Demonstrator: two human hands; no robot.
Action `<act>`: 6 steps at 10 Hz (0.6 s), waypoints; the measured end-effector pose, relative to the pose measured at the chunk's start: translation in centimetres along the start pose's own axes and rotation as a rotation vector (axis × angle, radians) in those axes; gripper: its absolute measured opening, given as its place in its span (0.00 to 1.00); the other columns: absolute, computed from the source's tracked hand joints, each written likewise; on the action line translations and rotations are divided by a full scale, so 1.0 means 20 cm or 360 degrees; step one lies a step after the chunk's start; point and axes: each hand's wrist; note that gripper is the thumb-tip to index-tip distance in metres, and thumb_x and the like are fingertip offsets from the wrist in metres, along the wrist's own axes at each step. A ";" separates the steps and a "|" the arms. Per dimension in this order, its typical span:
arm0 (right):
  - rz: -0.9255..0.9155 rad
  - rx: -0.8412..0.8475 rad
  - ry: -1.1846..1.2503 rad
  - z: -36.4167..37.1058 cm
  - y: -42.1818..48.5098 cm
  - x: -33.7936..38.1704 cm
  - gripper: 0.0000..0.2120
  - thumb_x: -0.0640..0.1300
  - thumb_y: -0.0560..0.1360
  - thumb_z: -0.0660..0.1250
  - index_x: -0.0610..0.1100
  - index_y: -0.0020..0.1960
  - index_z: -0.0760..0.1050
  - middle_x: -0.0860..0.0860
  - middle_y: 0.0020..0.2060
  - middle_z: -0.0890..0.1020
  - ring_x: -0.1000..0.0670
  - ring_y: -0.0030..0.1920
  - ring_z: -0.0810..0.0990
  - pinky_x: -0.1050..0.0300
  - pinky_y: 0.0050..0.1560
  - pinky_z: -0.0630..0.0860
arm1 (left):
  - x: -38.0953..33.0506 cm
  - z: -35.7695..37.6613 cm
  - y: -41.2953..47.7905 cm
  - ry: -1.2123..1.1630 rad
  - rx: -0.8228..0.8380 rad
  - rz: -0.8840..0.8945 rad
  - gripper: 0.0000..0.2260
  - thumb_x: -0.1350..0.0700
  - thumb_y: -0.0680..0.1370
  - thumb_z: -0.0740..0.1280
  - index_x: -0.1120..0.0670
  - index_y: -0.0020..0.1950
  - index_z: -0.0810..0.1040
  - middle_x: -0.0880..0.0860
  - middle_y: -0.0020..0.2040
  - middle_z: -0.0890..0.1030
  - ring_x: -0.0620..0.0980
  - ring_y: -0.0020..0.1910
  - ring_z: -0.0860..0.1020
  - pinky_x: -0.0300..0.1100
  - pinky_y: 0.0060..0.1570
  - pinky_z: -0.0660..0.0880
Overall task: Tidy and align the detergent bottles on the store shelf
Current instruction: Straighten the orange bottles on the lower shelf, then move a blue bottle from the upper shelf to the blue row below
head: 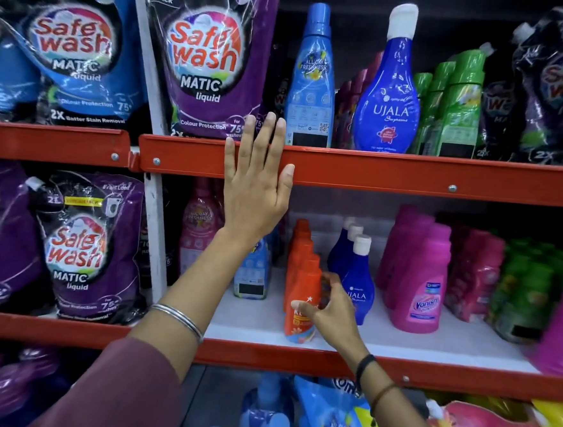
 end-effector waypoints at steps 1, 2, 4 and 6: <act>-0.0004 0.0031 0.0006 0.01 0.00 0.01 0.33 0.47 0.65 0.77 0.47 0.65 0.65 0.48 0.61 0.76 0.47 0.59 0.77 0.51 0.59 0.77 | 0.00 0.01 0.00 0.0014 -0.0010 0.0005 0.25 0.50 0.82 0.53 0.55 0.78 0.55 0.54 0.78 0.59 0.56 0.78 0.52 0.54 0.75 0.42; -0.0015 0.0035 0.0020 0.01 0.00 0.00 0.33 0.46 0.66 0.77 0.47 0.65 0.65 0.48 0.61 0.76 0.48 0.58 0.77 0.55 0.57 0.75 | 0.00 0.01 0.00 0.0012 -0.0003 0.0005 0.25 0.50 0.82 0.53 0.55 0.78 0.55 0.54 0.78 0.59 0.56 0.78 0.52 0.55 0.75 0.42; -0.0098 -0.0032 0.0059 -0.05 -0.05 0.05 0.32 0.50 0.67 0.76 0.48 0.65 0.66 0.51 0.59 0.76 0.51 0.59 0.76 0.54 0.61 0.75 | 0.00 -0.01 0.00 0.0007 0.0030 -0.0004 0.25 0.50 0.82 0.53 0.55 0.78 0.54 0.54 0.79 0.58 0.55 0.78 0.51 0.53 0.75 0.41; -0.0419 -0.0370 0.0295 -0.34 -0.08 0.32 0.17 0.53 0.67 0.72 0.53 0.54 0.73 0.54 0.50 0.81 0.57 0.50 0.81 0.69 0.48 0.76 | -0.07 0.00 0.01 0.0018 0.0073 -0.0088 0.26 0.49 0.81 0.51 0.54 0.79 0.51 0.54 0.79 0.55 0.56 0.79 0.48 0.57 0.75 0.40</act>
Point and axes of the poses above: each hand's wrist, its own y-axis towards the middle knuckle, its own z-axis out of the palm, x = y × z
